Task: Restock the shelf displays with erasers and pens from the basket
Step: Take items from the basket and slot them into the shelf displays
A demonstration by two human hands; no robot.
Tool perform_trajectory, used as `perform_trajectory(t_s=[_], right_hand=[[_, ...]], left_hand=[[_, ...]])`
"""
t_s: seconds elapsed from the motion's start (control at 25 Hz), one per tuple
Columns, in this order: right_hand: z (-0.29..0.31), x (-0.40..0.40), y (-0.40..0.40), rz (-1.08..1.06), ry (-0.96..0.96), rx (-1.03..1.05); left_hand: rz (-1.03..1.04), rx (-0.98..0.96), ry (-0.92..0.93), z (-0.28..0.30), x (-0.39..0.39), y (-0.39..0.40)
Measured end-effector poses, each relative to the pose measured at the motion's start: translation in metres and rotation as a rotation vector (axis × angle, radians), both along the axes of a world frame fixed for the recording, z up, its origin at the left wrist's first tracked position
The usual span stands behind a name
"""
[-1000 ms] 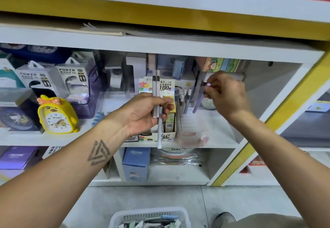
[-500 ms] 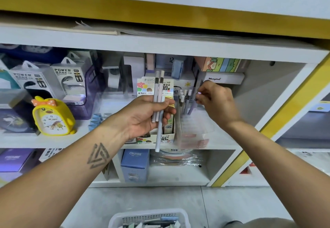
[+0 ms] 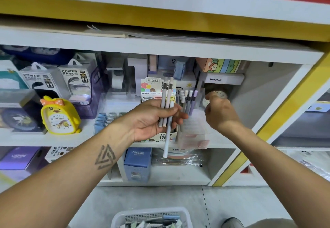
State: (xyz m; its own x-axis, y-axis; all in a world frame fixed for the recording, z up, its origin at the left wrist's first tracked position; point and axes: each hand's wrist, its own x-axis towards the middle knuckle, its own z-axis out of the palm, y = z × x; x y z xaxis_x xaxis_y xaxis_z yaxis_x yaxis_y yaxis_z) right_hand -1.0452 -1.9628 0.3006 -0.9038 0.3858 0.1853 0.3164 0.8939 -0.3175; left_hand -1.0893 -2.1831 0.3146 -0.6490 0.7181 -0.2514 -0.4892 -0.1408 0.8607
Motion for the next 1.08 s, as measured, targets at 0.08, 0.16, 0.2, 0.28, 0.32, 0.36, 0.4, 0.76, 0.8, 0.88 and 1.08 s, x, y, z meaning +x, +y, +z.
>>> perform_trajectory(t_s=[0.08, 0.16, 0.2, 0.28, 0.32, 0.36, 0.4, 0.76, 0.8, 0.88, 1.08], right_hand=[[0.004, 0.005, -0.002, 0.000, -0.041, -0.025], [0.013, 0.008, -0.005, 0.026, 0.013, 0.018], [0.019, 0.008, -0.008, 0.057, 0.092, 0.012], [0.031, 0.010, -0.018, 0.171, 0.194, -0.277], [0.036, 0.012, -0.025, 0.250, 0.163, -0.532], [0.038, 0.013, -0.033, 0.313, 0.109, -0.737], [0.039, 0.013, -0.037, 0.358, 0.072, -0.850], [0.060, 0.008, -0.005, 0.192, 0.415, -0.819], [0.061, 0.008, 0.000, 0.150, 0.463, -0.710], [0.060, 0.006, 0.003, 0.120, 0.480, -0.473], [0.051, 0.000, -0.007, 0.156, 0.510, -0.091]], left_hand=[[-0.010, 0.002, 0.007, -0.002, 0.002, 0.002], [-0.023, 0.001, 0.015, -0.004, 0.003, 0.004], [-0.031, -0.003, 0.025, -0.004, 0.003, 0.006], [-0.049, -0.006, 0.049, -0.004, 0.004, 0.009], [-0.060, -0.005, 0.063, -0.004, 0.005, 0.010], [-0.072, -0.010, 0.083, -0.003, 0.005, 0.011], [-0.081, -0.017, 0.101, -0.003, 0.006, 0.012], [0.188, 0.016, 0.009, 0.007, -0.008, 0.001], [0.290, -0.033, 0.031, 0.006, -0.012, -0.001], [0.389, -0.106, 0.075, 0.004, -0.017, -0.003], [0.284, -0.140, 0.050, 0.001, -0.015, 0.001]])
